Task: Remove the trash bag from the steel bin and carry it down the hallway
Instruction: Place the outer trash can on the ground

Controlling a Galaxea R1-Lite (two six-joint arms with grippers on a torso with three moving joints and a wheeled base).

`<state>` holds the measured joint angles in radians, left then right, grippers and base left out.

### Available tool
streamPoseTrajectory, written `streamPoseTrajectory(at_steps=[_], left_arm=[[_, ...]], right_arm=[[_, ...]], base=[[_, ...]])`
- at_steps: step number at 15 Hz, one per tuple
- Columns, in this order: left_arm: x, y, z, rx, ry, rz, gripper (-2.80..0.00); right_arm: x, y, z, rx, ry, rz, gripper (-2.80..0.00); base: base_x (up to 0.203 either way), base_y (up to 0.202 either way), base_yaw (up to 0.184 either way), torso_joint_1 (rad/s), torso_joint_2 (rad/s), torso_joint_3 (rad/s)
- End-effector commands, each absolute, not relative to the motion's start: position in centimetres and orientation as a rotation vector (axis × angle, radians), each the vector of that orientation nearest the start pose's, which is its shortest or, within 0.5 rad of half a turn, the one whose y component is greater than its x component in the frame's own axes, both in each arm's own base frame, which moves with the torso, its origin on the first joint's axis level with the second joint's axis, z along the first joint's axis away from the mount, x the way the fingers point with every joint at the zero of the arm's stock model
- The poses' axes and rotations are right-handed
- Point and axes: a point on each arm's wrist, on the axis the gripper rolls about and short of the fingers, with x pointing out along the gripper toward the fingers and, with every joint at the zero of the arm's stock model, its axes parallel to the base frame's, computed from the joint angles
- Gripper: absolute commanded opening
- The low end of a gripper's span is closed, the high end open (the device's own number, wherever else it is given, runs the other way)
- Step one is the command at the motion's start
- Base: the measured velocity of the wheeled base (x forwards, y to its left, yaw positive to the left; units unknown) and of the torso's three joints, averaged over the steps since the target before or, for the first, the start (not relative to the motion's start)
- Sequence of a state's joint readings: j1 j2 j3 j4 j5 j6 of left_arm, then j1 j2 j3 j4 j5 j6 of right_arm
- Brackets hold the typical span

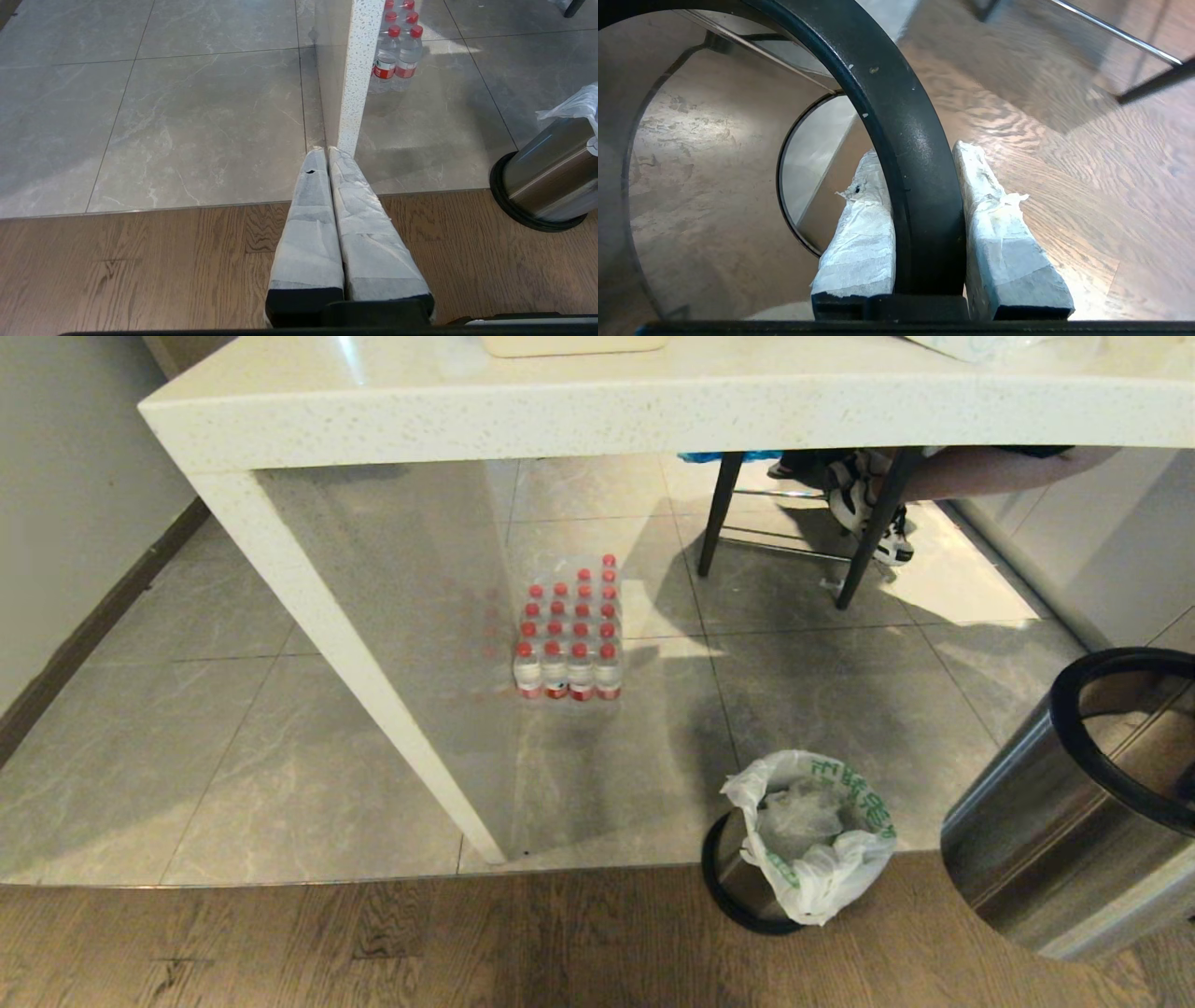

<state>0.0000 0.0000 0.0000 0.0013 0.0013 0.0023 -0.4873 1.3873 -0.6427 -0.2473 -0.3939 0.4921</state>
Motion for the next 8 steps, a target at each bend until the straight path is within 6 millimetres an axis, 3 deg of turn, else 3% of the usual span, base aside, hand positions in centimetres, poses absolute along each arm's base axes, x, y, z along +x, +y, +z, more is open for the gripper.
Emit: streamPoseTrajectory(at_steps=[1, 8], left_arm=[[-2.3, 0.0, 7.5, 0.003, 0.002, 0.002, -2.8], [-2.3, 0.0, 7.5, 0.003, 0.002, 0.002, -2.8]], right_arm=[[20.7, -13.8, 16.1, 0.495, 0.371, -1.048, -2.8], [26.9, -21.8, 9.0, 0.508, 0.363, -0.995, -2.8]], base=[[0.0, 0.0, 0.0, 0.0, 0.0, 0.0], [0.0, 0.0, 0.0, 0.0, 0.0, 0.0]])
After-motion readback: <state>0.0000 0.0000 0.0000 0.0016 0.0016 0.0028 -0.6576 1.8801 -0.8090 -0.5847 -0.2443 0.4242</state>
